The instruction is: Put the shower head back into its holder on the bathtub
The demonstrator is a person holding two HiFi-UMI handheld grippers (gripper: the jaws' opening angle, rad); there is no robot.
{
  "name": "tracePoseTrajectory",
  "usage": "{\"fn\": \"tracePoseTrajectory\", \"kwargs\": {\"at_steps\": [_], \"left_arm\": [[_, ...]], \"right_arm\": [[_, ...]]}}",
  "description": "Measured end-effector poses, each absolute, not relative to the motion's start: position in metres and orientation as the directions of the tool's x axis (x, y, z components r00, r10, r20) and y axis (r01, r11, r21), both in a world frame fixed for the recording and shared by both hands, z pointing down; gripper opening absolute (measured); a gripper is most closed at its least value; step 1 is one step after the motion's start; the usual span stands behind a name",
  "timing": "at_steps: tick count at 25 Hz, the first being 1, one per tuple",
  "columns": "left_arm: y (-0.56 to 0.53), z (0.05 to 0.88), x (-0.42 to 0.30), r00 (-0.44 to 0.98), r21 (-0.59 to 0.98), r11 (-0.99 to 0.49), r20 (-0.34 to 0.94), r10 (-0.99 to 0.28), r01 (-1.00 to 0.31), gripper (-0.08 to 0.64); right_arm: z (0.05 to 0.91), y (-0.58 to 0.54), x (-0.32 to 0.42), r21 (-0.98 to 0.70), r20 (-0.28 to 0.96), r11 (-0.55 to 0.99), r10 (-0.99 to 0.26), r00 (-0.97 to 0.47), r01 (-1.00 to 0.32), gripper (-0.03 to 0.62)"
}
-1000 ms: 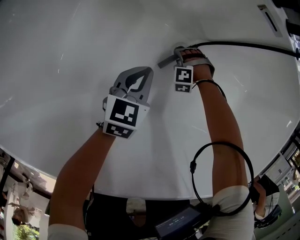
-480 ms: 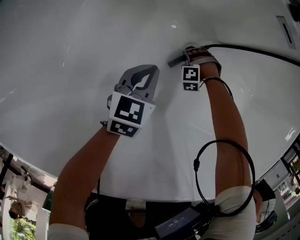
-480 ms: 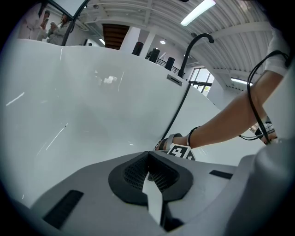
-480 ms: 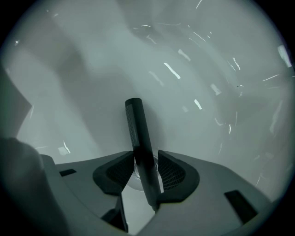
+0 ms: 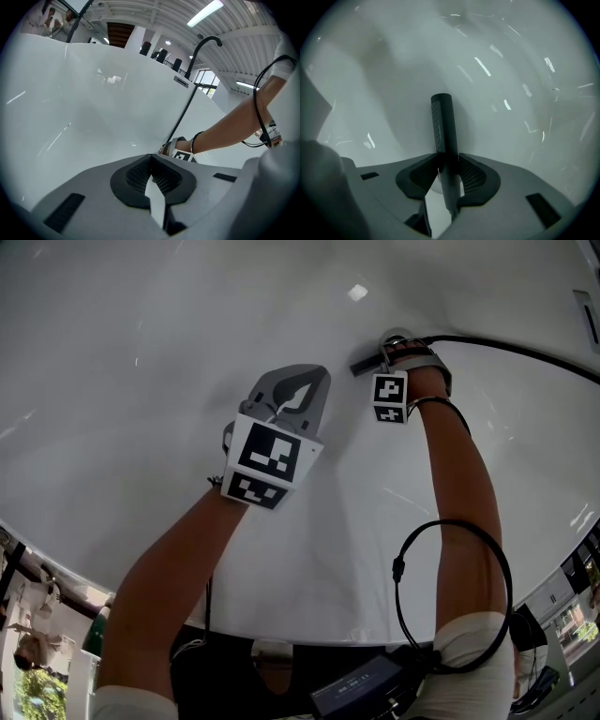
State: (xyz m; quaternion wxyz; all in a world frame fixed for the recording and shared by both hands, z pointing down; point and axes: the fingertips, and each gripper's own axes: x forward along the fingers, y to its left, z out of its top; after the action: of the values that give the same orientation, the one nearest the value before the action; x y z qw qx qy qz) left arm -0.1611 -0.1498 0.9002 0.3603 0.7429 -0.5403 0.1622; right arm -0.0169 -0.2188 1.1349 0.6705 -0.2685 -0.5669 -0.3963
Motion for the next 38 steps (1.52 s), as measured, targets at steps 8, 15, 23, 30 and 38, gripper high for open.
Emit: {"fn": "tracePoseTrajectory", "kwargs": {"at_steps": [8, 15, 23, 30, 38], "left_arm": [[-0.146, 0.892, -0.169, 0.344, 0.395, -0.091, 0.637, -0.689, -0.914, 0.015], [-0.149, 0.865, -0.167, 0.337, 0.374, -0.109, 0.625, -0.704, -0.921, 0.015], [-0.155, 0.827, -0.18, 0.268, 0.365, -0.037, 0.607, -0.748, -0.93, 0.015], [-0.153, 0.772, -0.184, 0.215, 0.354, 0.005, 0.581, -0.785, -0.935, 0.015], [-0.156, 0.653, -0.168, 0.208, 0.363, -0.024, 0.477, -0.854, -0.932, 0.015]], "right_arm": [[1.105, -0.221, -0.03, 0.306, 0.926, 0.489, -0.353, -0.136, 0.817, 0.137], [1.04, -0.216, -0.049, 0.501, 0.863, 0.569, -0.386, -0.327, 0.652, 0.136], [0.91, -0.208, -0.069, 0.691, 0.669, 0.686, -0.487, -0.561, 0.229, 0.135], [0.775, -0.182, -0.076, 0.712, 0.484, 0.697, -0.572, -0.662, -0.081, 0.134], [0.606, -0.137, -0.056, 0.633, 0.313, 0.678, -0.665, -0.678, -0.373, 0.133]]}}
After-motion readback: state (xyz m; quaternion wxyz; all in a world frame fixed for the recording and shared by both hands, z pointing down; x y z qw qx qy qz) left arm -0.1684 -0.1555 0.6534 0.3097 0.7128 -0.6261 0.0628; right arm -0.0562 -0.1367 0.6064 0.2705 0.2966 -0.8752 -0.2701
